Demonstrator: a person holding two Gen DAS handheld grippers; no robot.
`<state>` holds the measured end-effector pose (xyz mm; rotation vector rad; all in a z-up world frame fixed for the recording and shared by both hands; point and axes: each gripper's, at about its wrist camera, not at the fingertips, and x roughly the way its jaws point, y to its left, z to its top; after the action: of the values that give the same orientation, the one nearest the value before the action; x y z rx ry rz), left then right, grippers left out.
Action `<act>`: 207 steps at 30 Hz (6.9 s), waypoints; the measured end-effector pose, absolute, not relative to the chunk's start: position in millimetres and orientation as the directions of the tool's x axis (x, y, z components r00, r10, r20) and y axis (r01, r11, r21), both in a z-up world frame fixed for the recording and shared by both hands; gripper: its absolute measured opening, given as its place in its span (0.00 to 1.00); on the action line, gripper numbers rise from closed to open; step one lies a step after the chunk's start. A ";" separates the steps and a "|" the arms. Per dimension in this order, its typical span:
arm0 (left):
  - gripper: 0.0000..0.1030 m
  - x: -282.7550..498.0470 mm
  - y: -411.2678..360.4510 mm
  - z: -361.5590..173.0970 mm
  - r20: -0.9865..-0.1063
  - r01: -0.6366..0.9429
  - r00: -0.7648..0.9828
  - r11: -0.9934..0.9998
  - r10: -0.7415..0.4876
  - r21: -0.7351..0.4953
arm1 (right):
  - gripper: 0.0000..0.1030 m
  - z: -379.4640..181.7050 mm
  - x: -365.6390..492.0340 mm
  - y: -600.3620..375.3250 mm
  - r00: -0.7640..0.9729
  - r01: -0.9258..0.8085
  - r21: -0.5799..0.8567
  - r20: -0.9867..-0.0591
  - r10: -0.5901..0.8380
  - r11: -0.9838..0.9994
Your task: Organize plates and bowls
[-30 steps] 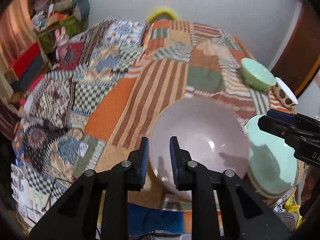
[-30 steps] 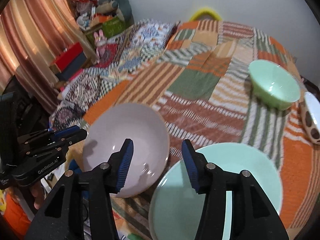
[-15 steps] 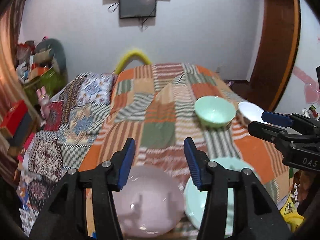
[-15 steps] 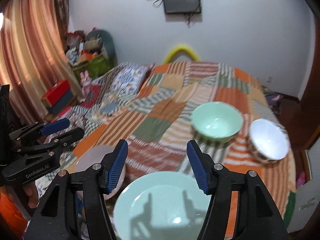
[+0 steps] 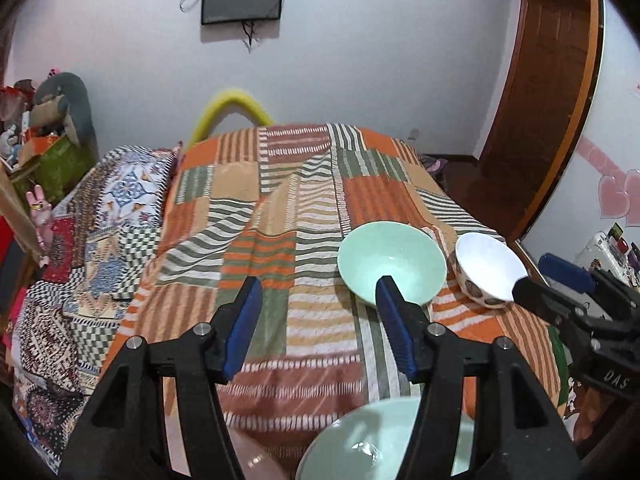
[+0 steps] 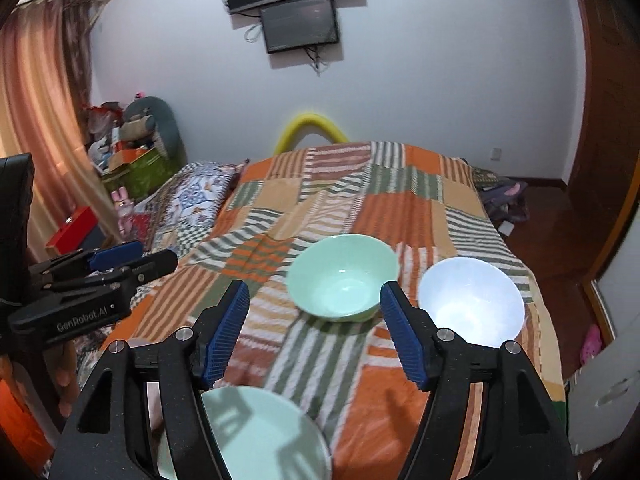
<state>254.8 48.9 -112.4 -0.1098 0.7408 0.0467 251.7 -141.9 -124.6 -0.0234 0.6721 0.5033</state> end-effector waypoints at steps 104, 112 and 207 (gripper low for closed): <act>0.11 68.6 167.5 -205.0 -0.848 -0.328 0.522 0.939 0.085 -0.107 | 0.22 -215.8 149.3 -0.3 0.284 -0.690 0.252 -0.768 0.574 0.679; 0.11 75.5 172.8 -224.6 -0.867 -0.334 0.493 0.937 0.077 -0.107 | 0.22 -232.3 149.9 9.5 0.261 -0.688 0.237 -0.801 0.539 0.686; 0.23 421.7 -116.0 -236.8 -0.834 0.183 0.489 0.965 -0.255 -0.188 | 0.37 -230.3 349.2 -306.4 0.585 -0.131 0.273 -0.755 0.297 0.953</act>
<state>421.7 -116.0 -236.8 -0.0771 1.0262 -0.2662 349.2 -306.4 -230.3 0.1960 0.9137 0.2517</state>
